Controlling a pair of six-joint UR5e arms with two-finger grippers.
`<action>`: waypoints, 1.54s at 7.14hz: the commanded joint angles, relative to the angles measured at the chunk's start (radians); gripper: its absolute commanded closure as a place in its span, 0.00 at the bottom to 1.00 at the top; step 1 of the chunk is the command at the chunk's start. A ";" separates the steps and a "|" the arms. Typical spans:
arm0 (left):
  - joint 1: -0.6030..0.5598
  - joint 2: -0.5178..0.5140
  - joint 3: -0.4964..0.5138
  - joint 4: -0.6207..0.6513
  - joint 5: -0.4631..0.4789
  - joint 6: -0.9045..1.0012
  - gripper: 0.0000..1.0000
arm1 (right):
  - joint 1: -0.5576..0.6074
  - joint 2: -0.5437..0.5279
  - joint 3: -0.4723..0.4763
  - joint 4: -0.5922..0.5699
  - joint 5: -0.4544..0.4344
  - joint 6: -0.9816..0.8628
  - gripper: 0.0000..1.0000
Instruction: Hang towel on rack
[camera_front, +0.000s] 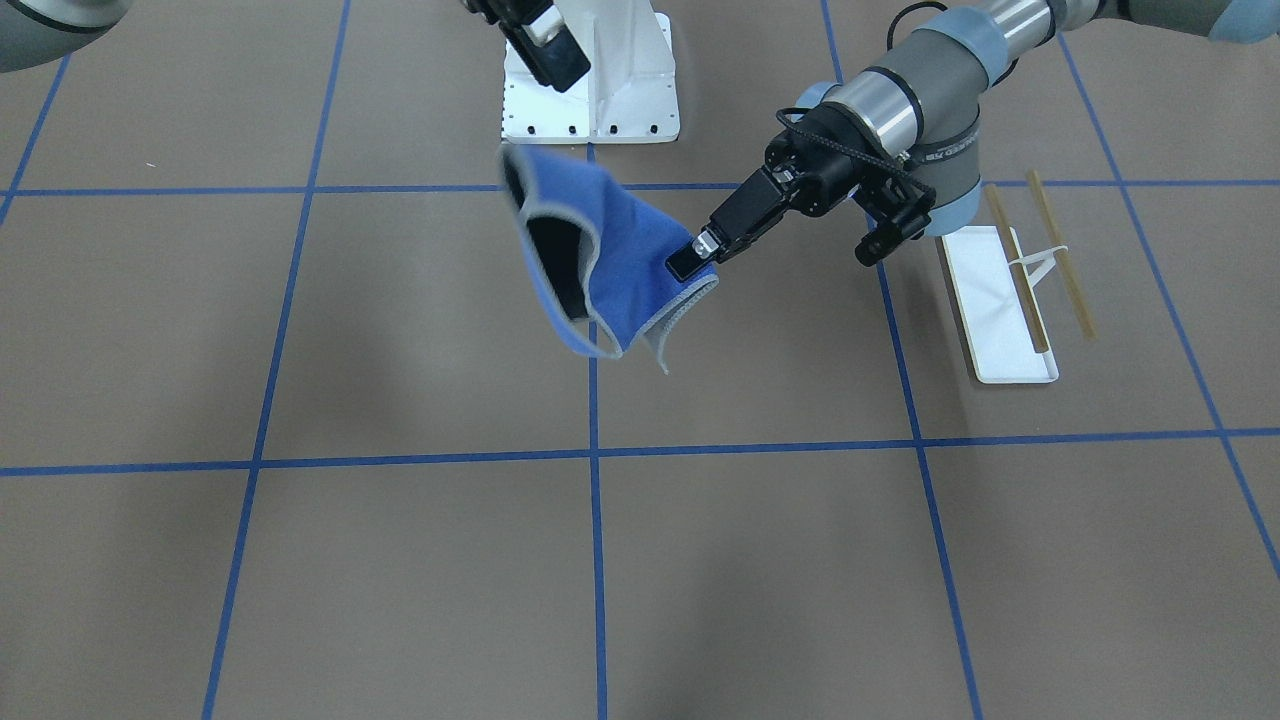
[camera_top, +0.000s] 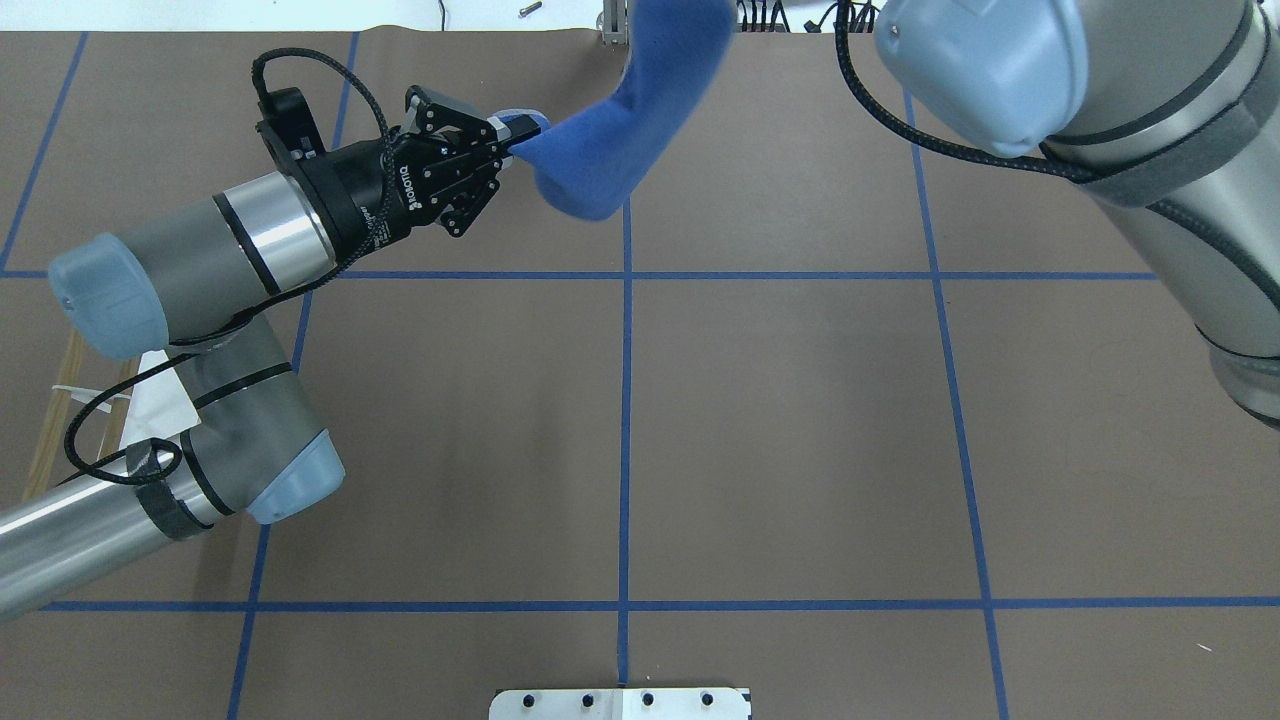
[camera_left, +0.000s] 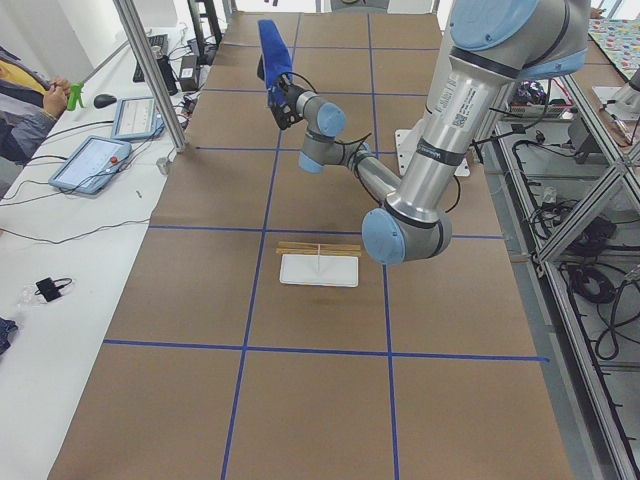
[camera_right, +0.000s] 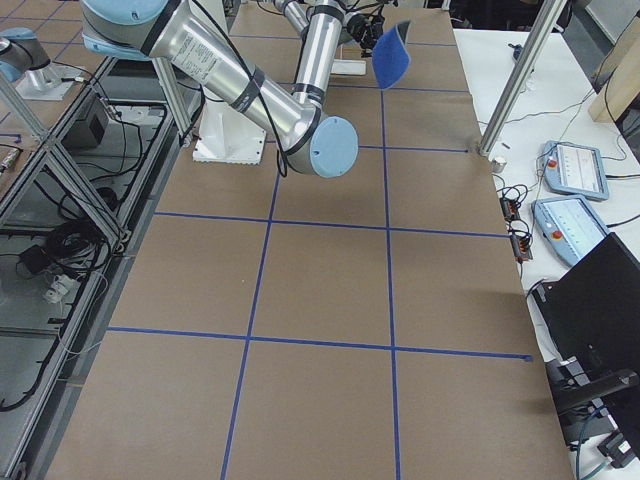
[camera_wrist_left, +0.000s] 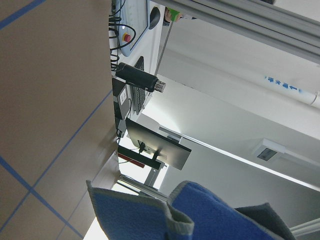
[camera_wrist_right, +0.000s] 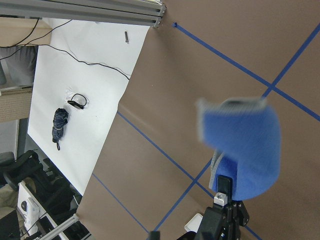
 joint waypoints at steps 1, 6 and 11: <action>-0.019 0.029 -0.009 0.066 -0.052 0.264 1.00 | 0.026 -0.086 0.040 0.019 -0.001 -0.075 0.00; -0.213 0.471 -0.241 0.172 -0.215 0.682 1.00 | 0.109 -0.285 0.081 0.020 0.009 -0.354 0.00; -0.213 0.838 -0.187 -0.166 -0.186 0.724 1.00 | 0.107 -0.326 0.078 0.020 0.002 -0.398 0.00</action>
